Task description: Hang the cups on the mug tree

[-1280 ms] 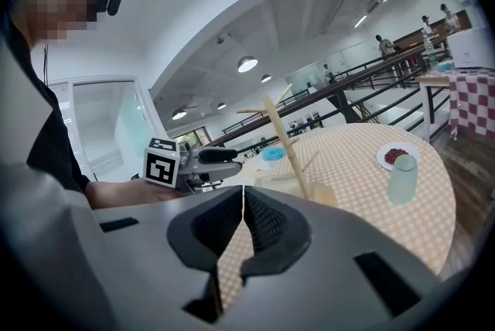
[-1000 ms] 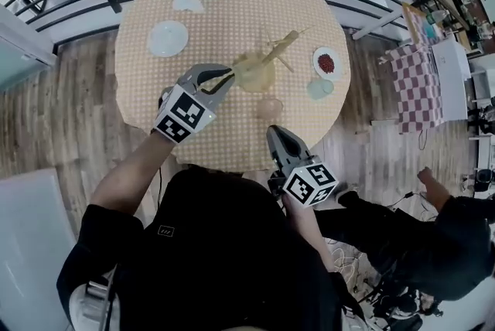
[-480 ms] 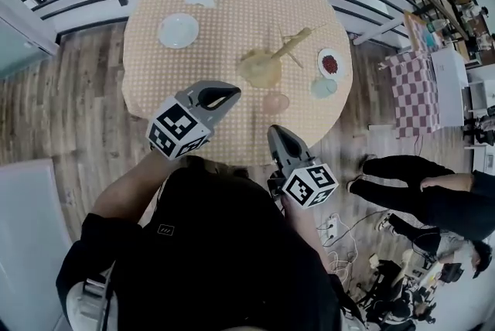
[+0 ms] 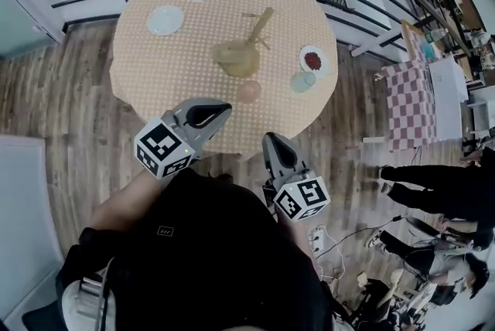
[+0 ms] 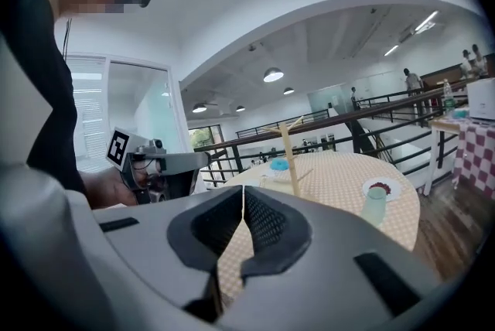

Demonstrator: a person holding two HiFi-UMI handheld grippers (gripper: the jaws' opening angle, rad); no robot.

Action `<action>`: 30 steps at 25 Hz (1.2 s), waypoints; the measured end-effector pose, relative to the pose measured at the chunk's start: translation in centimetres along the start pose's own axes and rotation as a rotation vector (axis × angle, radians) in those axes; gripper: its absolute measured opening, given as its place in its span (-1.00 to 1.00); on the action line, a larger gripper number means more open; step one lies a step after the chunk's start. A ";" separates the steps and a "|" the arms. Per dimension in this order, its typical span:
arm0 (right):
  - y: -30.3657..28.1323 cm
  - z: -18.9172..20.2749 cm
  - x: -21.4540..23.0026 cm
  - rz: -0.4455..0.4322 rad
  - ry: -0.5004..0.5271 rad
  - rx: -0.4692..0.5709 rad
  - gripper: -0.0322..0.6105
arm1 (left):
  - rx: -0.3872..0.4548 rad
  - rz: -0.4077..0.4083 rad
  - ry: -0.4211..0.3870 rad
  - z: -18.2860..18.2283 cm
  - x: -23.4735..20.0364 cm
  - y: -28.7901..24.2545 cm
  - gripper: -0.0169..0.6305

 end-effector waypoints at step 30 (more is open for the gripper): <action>1.5 -0.2 0.0 -0.141 0.000 0.065 -0.85 | 0.078 -0.112 0.034 0.0 3.9 2.2 -0.93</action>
Point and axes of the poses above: the fingertips, and each gripper's own axes: y backward along the fingers, x to its right, z out of its underside, the point moved 5 cm from there along y, backward along the fingers, and after that the axes turned 7 degrees about -x, right-handed, at the moved point
